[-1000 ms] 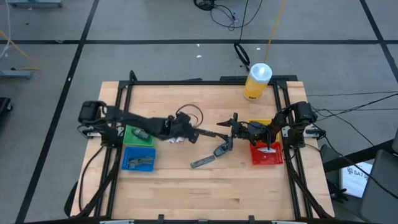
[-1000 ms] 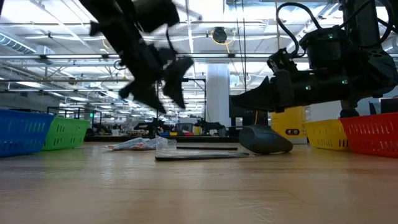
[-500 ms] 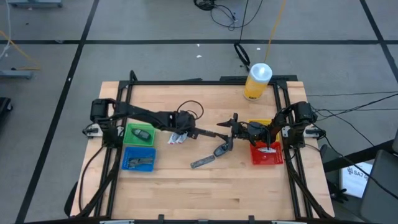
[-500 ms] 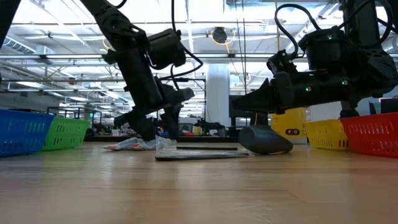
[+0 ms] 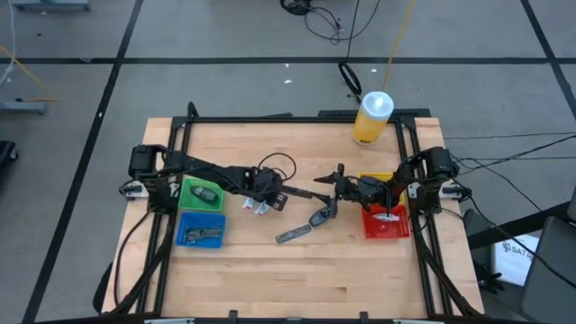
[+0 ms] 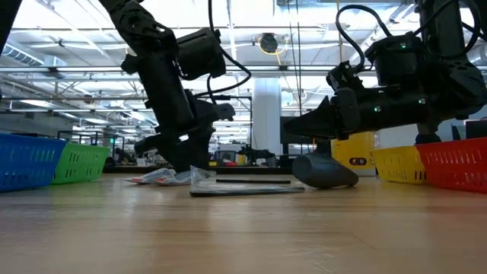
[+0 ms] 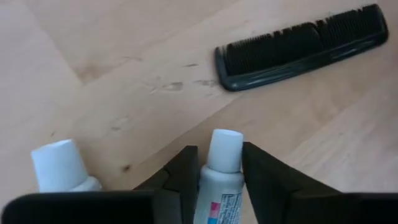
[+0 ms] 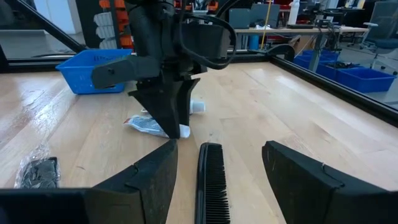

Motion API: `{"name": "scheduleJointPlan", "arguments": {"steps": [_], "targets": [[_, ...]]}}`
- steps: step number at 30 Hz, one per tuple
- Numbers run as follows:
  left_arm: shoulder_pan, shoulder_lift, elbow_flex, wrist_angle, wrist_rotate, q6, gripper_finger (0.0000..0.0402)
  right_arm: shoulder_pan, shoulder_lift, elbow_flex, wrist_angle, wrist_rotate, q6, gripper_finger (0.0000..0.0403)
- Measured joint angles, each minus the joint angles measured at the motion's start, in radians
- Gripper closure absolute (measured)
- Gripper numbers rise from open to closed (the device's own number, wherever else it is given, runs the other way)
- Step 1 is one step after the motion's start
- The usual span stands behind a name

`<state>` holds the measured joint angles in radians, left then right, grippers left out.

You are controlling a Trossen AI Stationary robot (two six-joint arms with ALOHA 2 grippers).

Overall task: Pick & Place Travel size toiletries
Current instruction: Put the white toothpaste into the red bin

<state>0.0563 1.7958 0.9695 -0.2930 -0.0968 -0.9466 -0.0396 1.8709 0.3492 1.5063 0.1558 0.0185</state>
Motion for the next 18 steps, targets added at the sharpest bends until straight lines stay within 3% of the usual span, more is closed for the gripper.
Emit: {"name": "scheduleJointPlan", "arguments": {"steps": [6,10,18], "targets": [[0.000,0.000,0.050,0.012,-0.006,0.060,0.0331,0.003,0.000,0.000,0.000,-0.007,0.000,0.0177],[-0.011,0.000,0.102,0.078,-0.060,0.176,0.0332,0.018,0.000,0.000,0.000,-0.059,-0.018,0.0177],[-0.035,-0.003,0.123,0.540,-0.138,0.510,0.0324,0.023,0.000,0.000,0.000,-0.054,-0.026,0.0177]]}}
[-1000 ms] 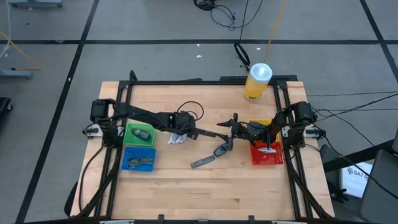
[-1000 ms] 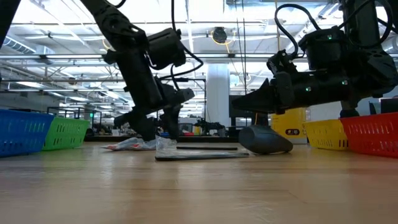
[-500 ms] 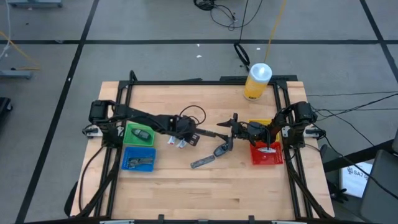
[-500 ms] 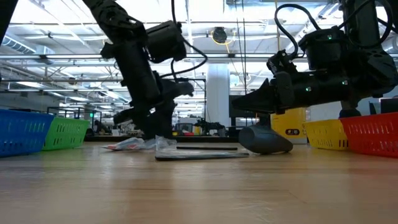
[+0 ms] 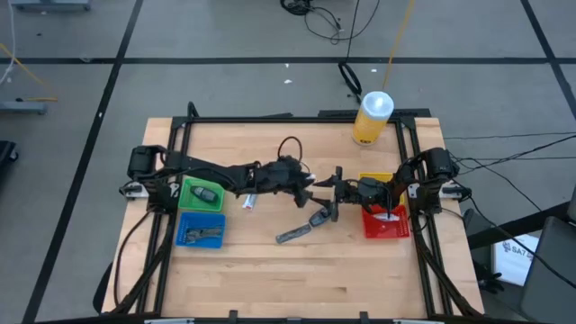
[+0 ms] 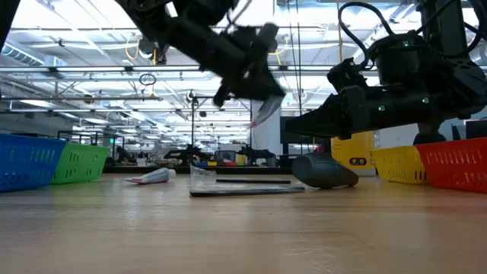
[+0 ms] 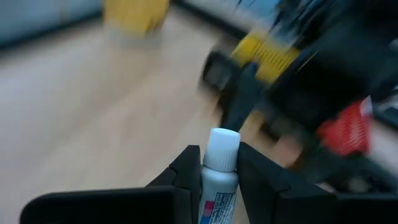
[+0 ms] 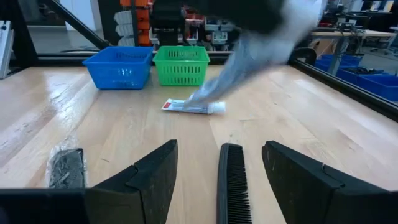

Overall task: Pick & Place Travel size toiletries
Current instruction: Put the white toothpaste into the red bin

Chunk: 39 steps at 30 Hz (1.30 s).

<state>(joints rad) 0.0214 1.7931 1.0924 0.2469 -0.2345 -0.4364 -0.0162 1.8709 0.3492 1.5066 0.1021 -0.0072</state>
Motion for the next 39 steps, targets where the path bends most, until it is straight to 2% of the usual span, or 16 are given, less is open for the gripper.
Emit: {"name": "scheduleJointPlan", "arguments": {"steps": [7,10,15,18,28,33,39], "targets": [[-0.025,-0.001,0.000,0.215,0.000,0.189,0.0328,0.000,-0.001,0.004,0.058,0.003,0.063,0.0177],[-0.028,-0.001,0.000,0.249,0.000,0.230,0.0324,0.000,-0.007,0.026,0.060,0.024,0.093,0.0177],[-0.028,-0.001,0.000,0.282,0.021,0.293,0.0321,0.021,-0.012,0.080,0.059,-0.027,0.100,0.0177],[-0.030,-0.001,0.000,0.283,0.028,0.326,0.0323,0.044,-0.015,0.106,0.059,-0.018,0.090,0.0177],[-0.051,-0.002,0.003,0.299,0.021,0.392,0.0325,0.115,-0.047,0.141,0.057,0.249,0.044,0.0177],[-0.076,0.001,0.001,0.287,-0.034,0.410,0.0325,0.157,-0.102,0.143,0.061,0.413,0.016,0.0194],[-0.097,-0.001,0.002,0.320,-0.109,0.428,0.0325,0.179,-0.136,0.142,0.046,0.448,-0.002,0.0235]]}}
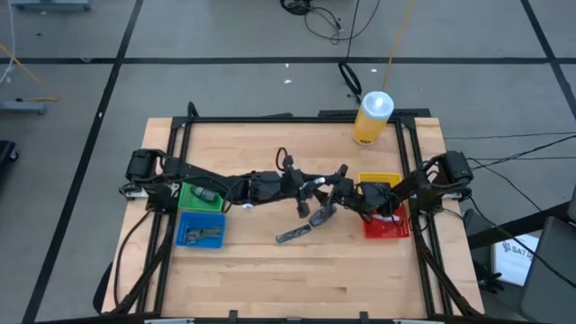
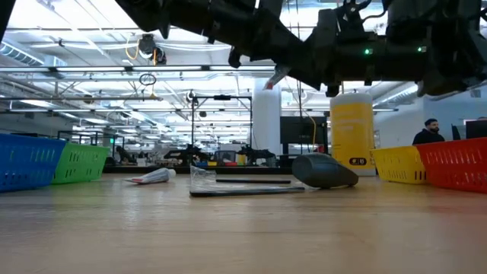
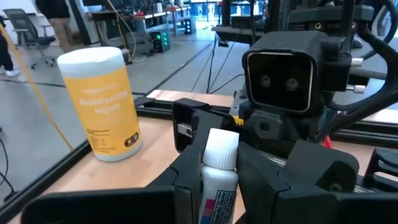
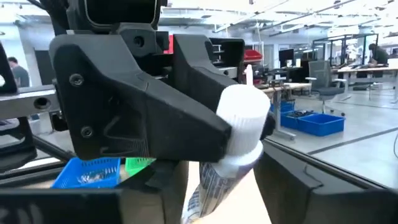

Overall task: Pick & Place Travel size toiletries
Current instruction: Put the white toothpaste into the red bin

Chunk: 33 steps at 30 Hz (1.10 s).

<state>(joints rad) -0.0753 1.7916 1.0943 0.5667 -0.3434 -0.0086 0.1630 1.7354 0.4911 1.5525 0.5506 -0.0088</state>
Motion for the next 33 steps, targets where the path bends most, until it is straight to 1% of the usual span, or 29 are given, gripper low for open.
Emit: {"name": "scheduleJointPlan", "arguments": {"steps": [4,8,13,16,18,20,23,26,30,33], "targets": [[0.001,0.000,-0.001,0.030,-0.003,0.001,0.0325,-0.013,-0.001,0.000,-0.026,0.000,0.033,0.0273],[0.000,0.001,-0.002,0.036,-0.031,0.004,0.0325,-0.013,-0.001,0.000,-0.039,-0.005,0.034,0.0317],[0.001,0.002,-0.003,0.057,-0.041,0.015,0.0325,-0.014,-0.001,0.000,-0.044,-0.001,0.034,0.0370],[0.001,0.002,-0.003,0.056,-0.047,0.020,0.0325,-0.020,-0.002,0.000,-0.058,-0.011,0.047,0.0386],[-0.002,0.002,-0.004,0.056,-0.065,0.030,0.0325,-0.034,-0.002,0.000,-0.071,-0.036,0.071,0.0386],[-0.003,0.002,-0.004,0.056,-0.080,0.037,0.0325,-0.045,-0.002,0.000,-0.081,-0.058,0.097,0.0375],[-0.004,0.003,-0.004,0.057,-0.083,0.037,0.0325,-0.052,-0.002,0.000,-0.095,-0.082,0.118,0.0344],[-0.004,0.003,-0.004,0.063,-0.076,0.036,0.0325,-0.052,-0.001,0.000,-0.122,-0.085,0.118,0.0302],[-0.005,0.000,0.000,0.073,-0.084,0.038,0.0325,-0.054,0.004,-0.002,-0.167,-0.088,0.117,0.0233],[-0.005,0.000,0.000,0.061,-0.100,0.046,0.0325,-0.059,0.001,-0.001,-0.165,-0.087,0.109,0.0197]]}}
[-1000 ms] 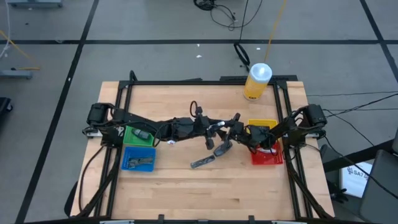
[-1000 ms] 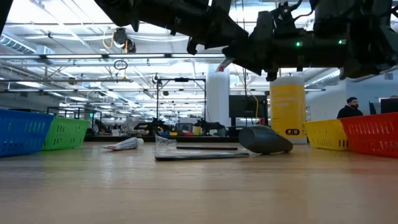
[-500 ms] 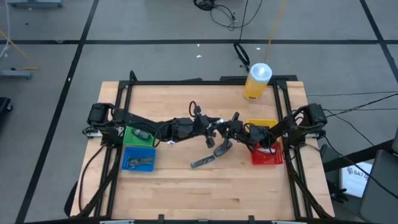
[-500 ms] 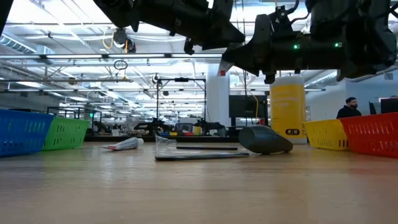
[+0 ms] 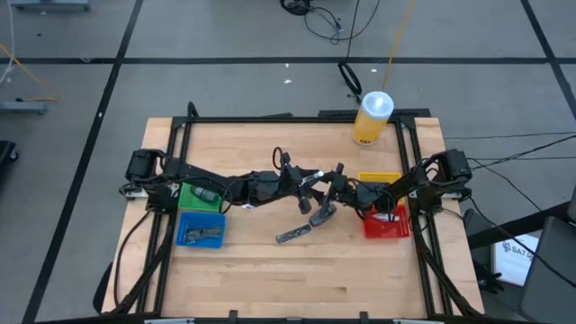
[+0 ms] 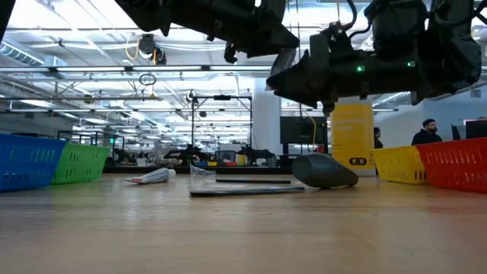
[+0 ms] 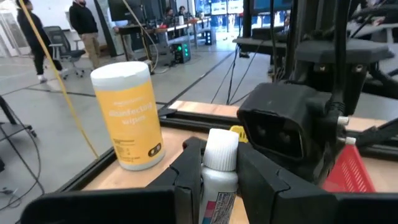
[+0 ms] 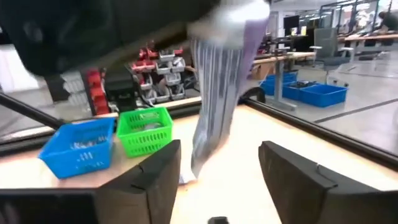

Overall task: Pick & Place Travel size toiletries
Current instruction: Put the white toothpaste into the red bin

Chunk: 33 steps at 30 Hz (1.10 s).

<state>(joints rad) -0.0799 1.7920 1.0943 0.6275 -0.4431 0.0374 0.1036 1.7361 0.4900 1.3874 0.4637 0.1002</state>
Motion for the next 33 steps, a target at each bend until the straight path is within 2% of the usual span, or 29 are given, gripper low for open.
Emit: {"name": "scheduleJointPlan", "arguments": {"steps": [4,7,11,20,29,33], "targets": [[0.000,0.000,0.000,0.002,-0.001,0.004,0.0325,0.003,0.000,0.000,0.013,0.010,-0.034,0.0184],[-0.001,0.000,0.000,-0.004,-0.002,0.002,0.0325,0.003,0.000,0.000,0.016,0.021,-0.034,0.0201],[-0.001,0.000,0.000,-0.001,-0.003,0.003,0.0325,0.003,0.000,0.000,0.022,0.030,-0.036,0.0251],[0.000,0.000,0.000,0.001,-0.008,0.030,0.0325,0.003,0.000,0.000,0.014,0.029,-0.035,0.0390],[0.003,0.000,-0.002,-0.008,0.020,0.079,0.0322,0.003,-0.001,0.000,-0.012,0.024,-0.038,0.0399],[0.010,0.000,-0.002,-0.002,0.065,0.120,0.0282,0.002,-0.001,0.000,-0.037,0.016,-0.041,0.0400]]}}
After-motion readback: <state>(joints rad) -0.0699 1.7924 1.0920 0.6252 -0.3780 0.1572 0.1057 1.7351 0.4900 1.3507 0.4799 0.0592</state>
